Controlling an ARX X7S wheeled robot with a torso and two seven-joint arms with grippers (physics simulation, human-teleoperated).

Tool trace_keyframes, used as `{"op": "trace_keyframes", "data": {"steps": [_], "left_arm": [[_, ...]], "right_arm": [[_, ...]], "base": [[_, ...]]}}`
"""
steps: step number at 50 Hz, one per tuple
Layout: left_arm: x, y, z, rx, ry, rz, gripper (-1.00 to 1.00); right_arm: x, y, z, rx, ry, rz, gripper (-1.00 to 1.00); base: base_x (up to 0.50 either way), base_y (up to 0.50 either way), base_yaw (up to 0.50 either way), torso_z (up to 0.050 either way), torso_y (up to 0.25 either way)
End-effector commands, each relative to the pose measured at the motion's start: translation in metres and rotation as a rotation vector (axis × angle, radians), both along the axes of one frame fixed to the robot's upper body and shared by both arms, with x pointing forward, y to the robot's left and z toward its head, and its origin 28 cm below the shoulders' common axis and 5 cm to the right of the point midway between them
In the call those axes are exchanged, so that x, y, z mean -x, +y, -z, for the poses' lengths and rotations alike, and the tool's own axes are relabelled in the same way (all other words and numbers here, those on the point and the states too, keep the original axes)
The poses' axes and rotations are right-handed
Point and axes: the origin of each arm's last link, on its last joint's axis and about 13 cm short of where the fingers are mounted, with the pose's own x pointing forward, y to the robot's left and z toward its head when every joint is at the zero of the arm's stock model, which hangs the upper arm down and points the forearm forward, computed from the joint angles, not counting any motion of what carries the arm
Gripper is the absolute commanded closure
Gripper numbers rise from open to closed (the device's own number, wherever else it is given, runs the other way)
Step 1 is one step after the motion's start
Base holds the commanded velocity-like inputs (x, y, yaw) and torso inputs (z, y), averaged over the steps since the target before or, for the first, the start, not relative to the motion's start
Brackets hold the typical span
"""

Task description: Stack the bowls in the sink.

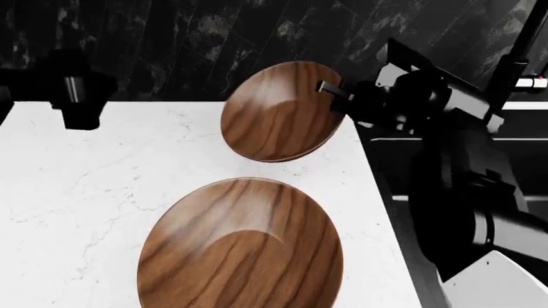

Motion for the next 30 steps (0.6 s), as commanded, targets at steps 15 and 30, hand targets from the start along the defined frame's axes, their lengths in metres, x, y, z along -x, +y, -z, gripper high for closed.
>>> {"op": "trace_keyframes", "data": {"steps": [15, 30], "left_arm": [[0.037, -0.034, -0.037, 0.123, 0.251, 0.051, -1.00], [0.062, -0.038, -0.038, 0.076, 0.365, 0.074, -1.00]], "right_arm": [[0.062, -0.051, -0.090, -0.093, -0.217, 0.168, 1.00], [0.077, -0.058, -0.105, -0.120, -0.250, 0.221, 1.00]], "base": [[0.00, 0.00, 0.00, 0.000, 0.000], [0.00, 0.00, 0.00, 0.000, 0.000]]}}
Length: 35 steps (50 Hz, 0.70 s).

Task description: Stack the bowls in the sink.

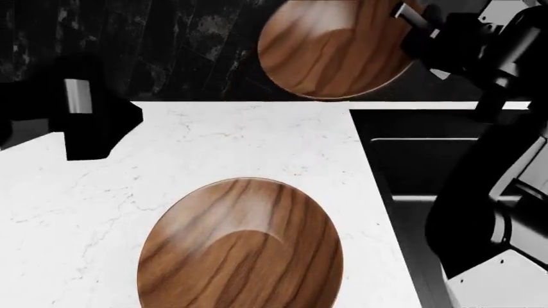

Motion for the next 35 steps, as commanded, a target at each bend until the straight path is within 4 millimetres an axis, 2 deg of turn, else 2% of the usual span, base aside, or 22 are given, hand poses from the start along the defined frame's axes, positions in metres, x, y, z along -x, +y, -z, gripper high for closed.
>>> {"op": "trace_keyframes", "data": {"steps": [1, 16, 35], "left_arm": [[0.019, -0.006, -0.004, -0.034, 0.122, 0.043, -1.00], [0.020, -0.012, 0.009, -0.064, 0.195, 0.129, -1.00], [0.024, -0.018, 0.027, -0.072, 0.264, 0.191, -1.00]], "right_arm": [[0.017, -0.008, -0.015, -0.024, -0.046, 0.036, 1.00], [0.028, -0.009, -0.043, 0.014, -0.060, 0.065, 1.00], [0.029, -0.011, -0.035, 0.021, -0.043, 0.076, 1.00]], "base": [[0.00, 0.00, 0.00, 0.000, 0.000], [0.00, 0.00, 0.00, 0.000, 0.000], [0.00, 0.00, 0.00, 0.000, 0.000]]}}
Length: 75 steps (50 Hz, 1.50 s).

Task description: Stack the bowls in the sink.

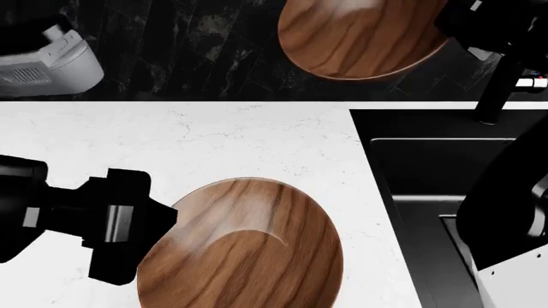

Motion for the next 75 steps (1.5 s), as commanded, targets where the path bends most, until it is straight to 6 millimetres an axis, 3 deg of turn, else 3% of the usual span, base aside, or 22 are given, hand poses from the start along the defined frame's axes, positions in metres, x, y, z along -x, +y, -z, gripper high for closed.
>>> {"op": "trace_keyframes", "data": {"steps": [1, 16, 32, 51, 75], "left_arm": [[0.003, -0.002, 0.009, -0.004, 0.030, 0.017, -1.00], [0.001, 0.008, 0.015, 0.006, -0.080, -0.121, -1.00], [-0.020, 0.017, 0.059, -0.033, -0.021, -0.238, -1.00], [-0.041, 0.012, 0.088, -0.012, -0.011, -0.174, -1.00], [-0.045, 0.020, 0.129, 0.090, 0.046, -0.203, -1.00]], "right_arm": [[0.002, 0.000, -0.001, -0.003, -0.015, -0.011, 1.00], [0.001, 0.002, 0.001, 0.001, -0.016, -0.026, 1.00], [-0.001, 0.001, 0.010, -0.015, -0.015, -0.040, 1.00], [-0.002, -0.002, 0.015, -0.024, -0.015, -0.038, 1.00], [-0.004, 0.000, 0.020, -0.013, -0.005, -0.037, 1.00]], "base": [[0.00, 0.00, 0.00, 0.000, 0.000], [0.00, 0.00, 0.00, 0.000, 0.000], [0.00, 0.00, 0.00, 0.000, 0.001], [0.00, 0.00, 0.00, 0.000, 0.000], [0.00, 0.00, 0.00, 0.000, 0.000]]}}
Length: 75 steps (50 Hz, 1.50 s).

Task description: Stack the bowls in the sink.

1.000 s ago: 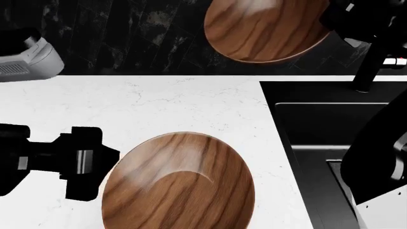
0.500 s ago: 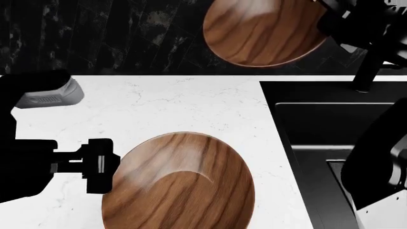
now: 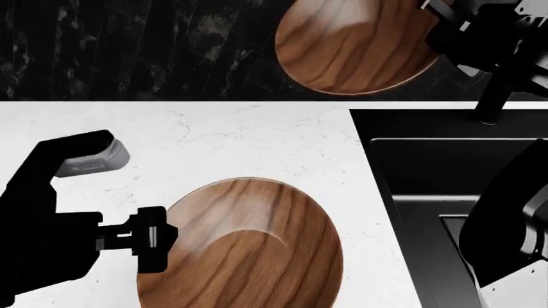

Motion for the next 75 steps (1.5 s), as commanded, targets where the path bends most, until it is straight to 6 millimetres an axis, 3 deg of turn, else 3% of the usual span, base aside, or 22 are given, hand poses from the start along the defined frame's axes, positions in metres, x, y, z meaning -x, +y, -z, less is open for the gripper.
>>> {"op": "trace_keyframes", "data": {"steps": [1, 12, 24, 25, 30, 35, 48, 63, 68, 75], "left_arm": [[-0.003, 0.002, 0.020, 0.039, 0.014, 0.003, -1.00], [-0.013, -0.005, 0.044, 0.078, 0.043, 0.076, -1.00], [-0.021, 0.000, 0.072, 0.103, 0.040, 0.031, -1.00], [-0.023, 0.001, 0.077, 0.098, 0.035, 0.023, 1.00], [-0.028, -0.001, 0.095, 0.123, 0.012, -0.002, 1.00], [-0.032, -0.002, 0.089, 0.148, -0.077, -0.029, 1.00], [-0.034, -0.008, 0.032, 0.271, -0.385, -0.134, 1.00], [-0.029, -0.014, 0.001, 0.303, -0.525, -0.117, 1.00], [-0.025, -0.013, -0.010, 0.314, -0.572, -0.133, 1.00], [-0.016, -0.013, -0.024, 0.300, -0.627, -0.139, 1.00]], "right_arm": [[0.000, 0.002, -0.002, -0.003, -0.017, -0.014, 1.00], [-0.006, 0.004, 0.004, -0.011, -0.012, -0.016, 1.00], [-0.005, 0.003, 0.007, -0.010, -0.011, -0.022, 1.00], [-0.004, 0.003, 0.006, -0.011, -0.014, -0.022, 1.00], [0.000, 0.001, 0.004, -0.014, -0.022, -0.018, 1.00], [0.002, 0.000, 0.003, -0.019, -0.029, -0.018, 1.00], [0.010, -0.005, 0.005, -0.011, -0.045, 0.002, 1.00], [0.034, -0.005, 0.005, 0.065, -0.171, -0.026, 1.00], [0.045, -0.007, 0.012, 0.144, -0.178, 0.002, 1.00], [0.063, -0.012, 0.023, 0.122, -0.218, -0.030, 1.00]], "base": [[0.00, 0.00, 0.00, 0.000, 0.000], [0.00, 0.00, 0.00, 0.000, 0.000], [0.00, 0.00, 0.00, 0.000, 0.001], [0.00, 0.00, 0.00, 0.000, 0.000], [0.00, 0.00, 0.00, 0.000, 0.000], [0.00, 0.00, 0.00, 0.000, 0.000], [0.00, 0.00, 0.00, 0.000, 0.000], [0.00, 0.00, 0.00, 0.000, 0.000], [0.00, 0.00, 0.00, 0.000, 0.000], [0.00, 0.00, 0.00, 0.000, 0.001]]}}
